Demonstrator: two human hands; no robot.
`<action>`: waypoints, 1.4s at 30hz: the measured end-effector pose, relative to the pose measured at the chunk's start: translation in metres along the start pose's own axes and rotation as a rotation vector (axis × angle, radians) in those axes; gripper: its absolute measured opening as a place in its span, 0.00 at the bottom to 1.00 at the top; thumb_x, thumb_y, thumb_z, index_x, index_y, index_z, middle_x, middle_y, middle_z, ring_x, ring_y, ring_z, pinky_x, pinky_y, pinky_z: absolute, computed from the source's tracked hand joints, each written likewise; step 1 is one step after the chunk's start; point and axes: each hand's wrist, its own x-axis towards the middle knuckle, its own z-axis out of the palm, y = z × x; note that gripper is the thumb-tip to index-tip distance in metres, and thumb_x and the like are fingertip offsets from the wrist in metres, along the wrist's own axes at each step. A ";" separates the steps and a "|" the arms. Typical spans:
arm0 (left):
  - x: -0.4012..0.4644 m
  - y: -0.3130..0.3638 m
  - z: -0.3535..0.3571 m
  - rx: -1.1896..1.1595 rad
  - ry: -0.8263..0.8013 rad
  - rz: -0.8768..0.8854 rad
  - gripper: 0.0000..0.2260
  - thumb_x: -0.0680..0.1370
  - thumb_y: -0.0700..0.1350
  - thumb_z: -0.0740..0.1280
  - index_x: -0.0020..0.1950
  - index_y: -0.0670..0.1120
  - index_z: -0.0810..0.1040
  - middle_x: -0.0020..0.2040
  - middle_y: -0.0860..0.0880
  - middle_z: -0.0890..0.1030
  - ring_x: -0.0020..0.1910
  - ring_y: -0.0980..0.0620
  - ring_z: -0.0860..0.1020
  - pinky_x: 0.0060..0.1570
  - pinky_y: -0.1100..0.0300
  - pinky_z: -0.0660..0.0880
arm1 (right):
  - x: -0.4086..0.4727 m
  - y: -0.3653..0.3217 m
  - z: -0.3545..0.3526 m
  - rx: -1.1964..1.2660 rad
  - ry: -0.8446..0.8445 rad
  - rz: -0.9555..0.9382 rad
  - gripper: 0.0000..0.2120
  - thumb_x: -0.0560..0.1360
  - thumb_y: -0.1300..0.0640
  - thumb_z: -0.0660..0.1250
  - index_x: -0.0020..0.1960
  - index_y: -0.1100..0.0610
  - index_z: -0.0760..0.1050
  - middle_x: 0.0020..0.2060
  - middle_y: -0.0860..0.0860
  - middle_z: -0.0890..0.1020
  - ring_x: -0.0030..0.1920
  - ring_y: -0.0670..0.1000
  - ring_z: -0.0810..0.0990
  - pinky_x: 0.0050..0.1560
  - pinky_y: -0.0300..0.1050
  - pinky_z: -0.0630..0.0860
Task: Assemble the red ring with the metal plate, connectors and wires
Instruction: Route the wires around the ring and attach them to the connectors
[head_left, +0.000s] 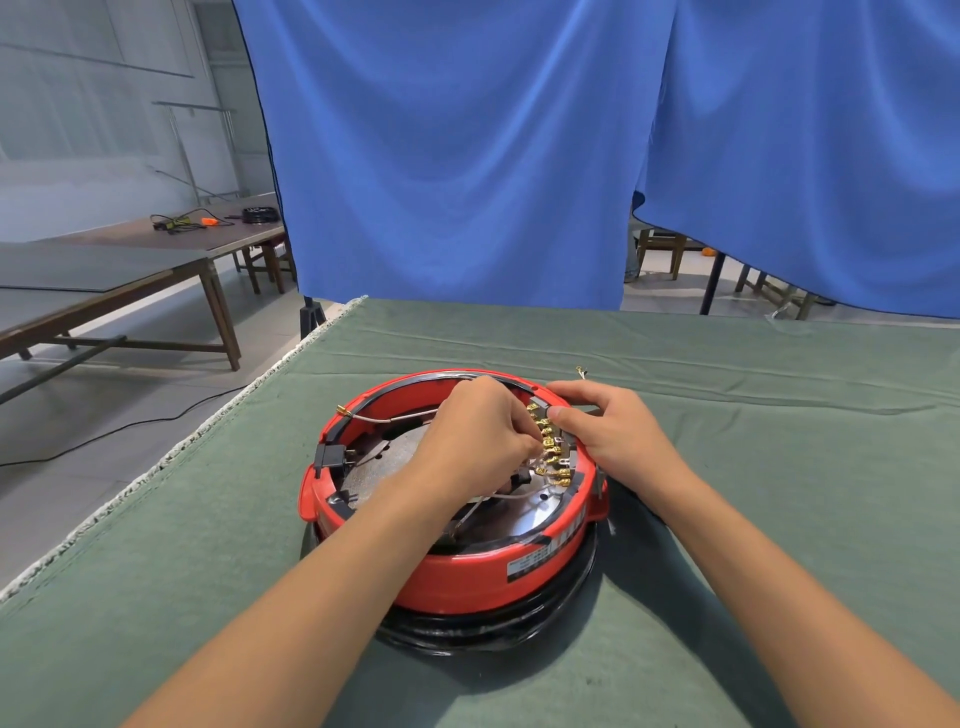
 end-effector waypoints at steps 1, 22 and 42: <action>0.000 0.001 0.000 0.006 0.004 0.000 0.04 0.72 0.38 0.71 0.38 0.44 0.85 0.21 0.56 0.75 0.16 0.62 0.70 0.24 0.66 0.67 | 0.000 0.000 0.000 -0.001 0.002 -0.001 0.12 0.75 0.62 0.67 0.58 0.56 0.79 0.51 0.51 0.83 0.50 0.53 0.82 0.57 0.56 0.78; 0.002 0.007 0.003 0.041 0.021 0.017 0.06 0.72 0.35 0.68 0.38 0.42 0.85 0.30 0.44 0.81 0.23 0.57 0.73 0.34 0.56 0.78 | -0.001 -0.001 0.002 -0.063 0.023 -0.013 0.15 0.76 0.61 0.67 0.62 0.58 0.77 0.55 0.54 0.82 0.55 0.55 0.80 0.60 0.57 0.75; 0.009 0.016 -0.001 0.274 -0.045 0.212 0.09 0.68 0.33 0.63 0.36 0.40 0.83 0.33 0.41 0.81 0.36 0.42 0.77 0.36 0.54 0.74 | -0.001 -0.001 0.005 -0.095 0.064 -0.034 0.16 0.74 0.63 0.66 0.61 0.58 0.80 0.56 0.52 0.83 0.57 0.50 0.80 0.62 0.49 0.74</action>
